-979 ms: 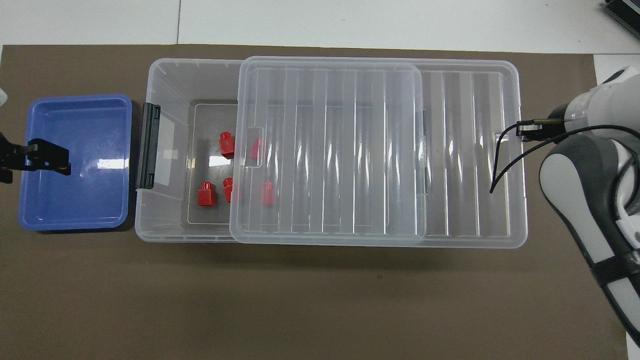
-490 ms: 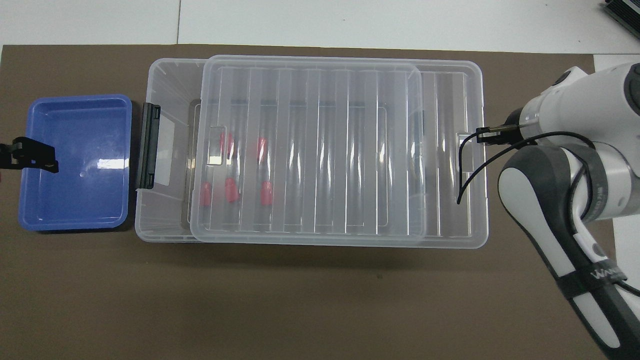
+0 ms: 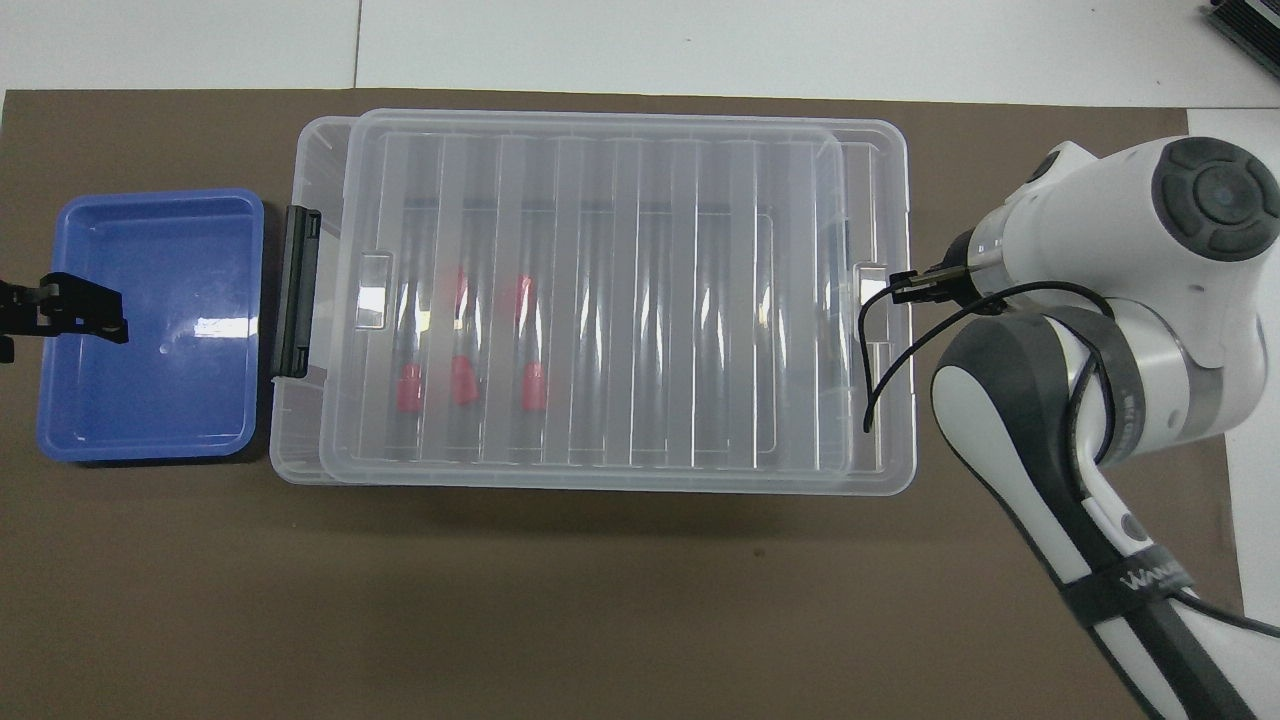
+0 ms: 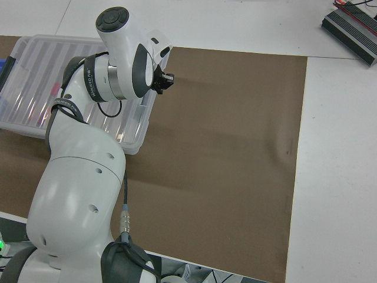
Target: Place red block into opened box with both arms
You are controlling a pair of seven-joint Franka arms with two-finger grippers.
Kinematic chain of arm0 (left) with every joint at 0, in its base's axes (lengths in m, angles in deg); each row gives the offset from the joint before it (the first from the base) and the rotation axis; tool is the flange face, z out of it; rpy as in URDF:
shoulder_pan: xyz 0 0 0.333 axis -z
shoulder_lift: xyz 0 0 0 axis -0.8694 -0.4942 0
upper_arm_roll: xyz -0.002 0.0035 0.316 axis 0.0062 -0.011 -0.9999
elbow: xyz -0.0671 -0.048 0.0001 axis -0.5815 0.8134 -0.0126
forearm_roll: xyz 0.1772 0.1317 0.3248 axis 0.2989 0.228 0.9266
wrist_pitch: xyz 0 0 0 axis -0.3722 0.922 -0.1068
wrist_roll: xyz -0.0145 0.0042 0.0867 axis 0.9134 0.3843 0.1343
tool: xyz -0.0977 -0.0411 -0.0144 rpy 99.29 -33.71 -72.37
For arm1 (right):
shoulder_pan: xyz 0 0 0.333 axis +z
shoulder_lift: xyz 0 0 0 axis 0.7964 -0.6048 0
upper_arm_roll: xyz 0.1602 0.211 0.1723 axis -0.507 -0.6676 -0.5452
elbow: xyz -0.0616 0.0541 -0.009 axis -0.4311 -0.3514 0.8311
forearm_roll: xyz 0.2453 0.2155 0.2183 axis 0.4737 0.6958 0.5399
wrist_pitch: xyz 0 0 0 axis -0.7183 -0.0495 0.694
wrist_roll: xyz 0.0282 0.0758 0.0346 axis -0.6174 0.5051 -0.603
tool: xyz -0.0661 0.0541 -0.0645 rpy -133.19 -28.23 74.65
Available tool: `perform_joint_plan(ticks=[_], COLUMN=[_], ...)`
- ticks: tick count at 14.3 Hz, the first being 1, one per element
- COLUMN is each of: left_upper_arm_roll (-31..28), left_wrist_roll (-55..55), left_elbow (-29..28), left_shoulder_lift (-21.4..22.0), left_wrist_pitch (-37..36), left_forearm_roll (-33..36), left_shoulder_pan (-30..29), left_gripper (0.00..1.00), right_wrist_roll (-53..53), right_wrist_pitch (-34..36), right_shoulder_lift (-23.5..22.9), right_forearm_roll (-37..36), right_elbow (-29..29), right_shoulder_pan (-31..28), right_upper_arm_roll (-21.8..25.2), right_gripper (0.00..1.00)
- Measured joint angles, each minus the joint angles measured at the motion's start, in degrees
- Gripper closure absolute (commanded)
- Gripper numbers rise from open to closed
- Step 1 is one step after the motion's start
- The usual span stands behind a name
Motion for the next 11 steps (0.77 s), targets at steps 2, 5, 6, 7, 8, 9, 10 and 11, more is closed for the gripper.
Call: perform_joint_plan(ticks=[2,5,6,7,8,9,10,11], left_upper_arm_roll=[-0.11,-0.39,-0.44,-0.43,-0.42,-0.41,-0.41,-0.41], left_wrist_roll=[0.00,0.00,0.01,0.02,0.02,0.03,0.03,0.03], left_elbow=[3.76,10.88,11.29,11.31,11.31,11.31,11.31,11.30], left_shoulder_lift=[-0.90,-1.65,-1.66,-1.75,-1.93,-2.13,-2.29,-2.44], left_wrist_pitch=[-3.25,-8.33,-8.58,-8.60,-8.60,-8.60,-8.63,-8.71], left_forearm_roll=[-1.22,-2.41,-2.48,-2.53,-2.58,-2.60,-2.61,-2.62], left_shoulder_pan=[0.03,-0.76,-0.82,-0.83,-0.83,-0.83,-0.83,-0.83], left_gripper=[0.00,0.00,0.00,0.00,0.00,0.00,0.00,0.00], right_wrist_roll=[0.00,0.00,0.00,0.00,0.00,0.00,0.00,0.00], right_wrist_pitch=[0.00,0.00,0.00,0.00,0.00,0.00,0.00,0.00], right_shoulder_lift=[0.01,0.01,0.01,0.01,0.01,0.01,0.01,0.01], right_forearm_roll=[-0.02,-0.01,-0.01,-0.01,-0.01,-0.01,-0.01,-0.01], right_elbow=[-0.01,0.00,0.01,0.01,0.01,0.01,0.01,0.01], right_shoulder_pan=[-0.02,-0.02,-0.01,-0.01,-0.01,0.00,0.00,-0.01], right_upper_arm_roll=[-0.84,-2.10,-2.55,-2.93,-3.19,-3.38,-3.46,-3.47], right_gripper=[1.00,1.00,1.00,1.00,1.00,1.00,1.00,1.00])
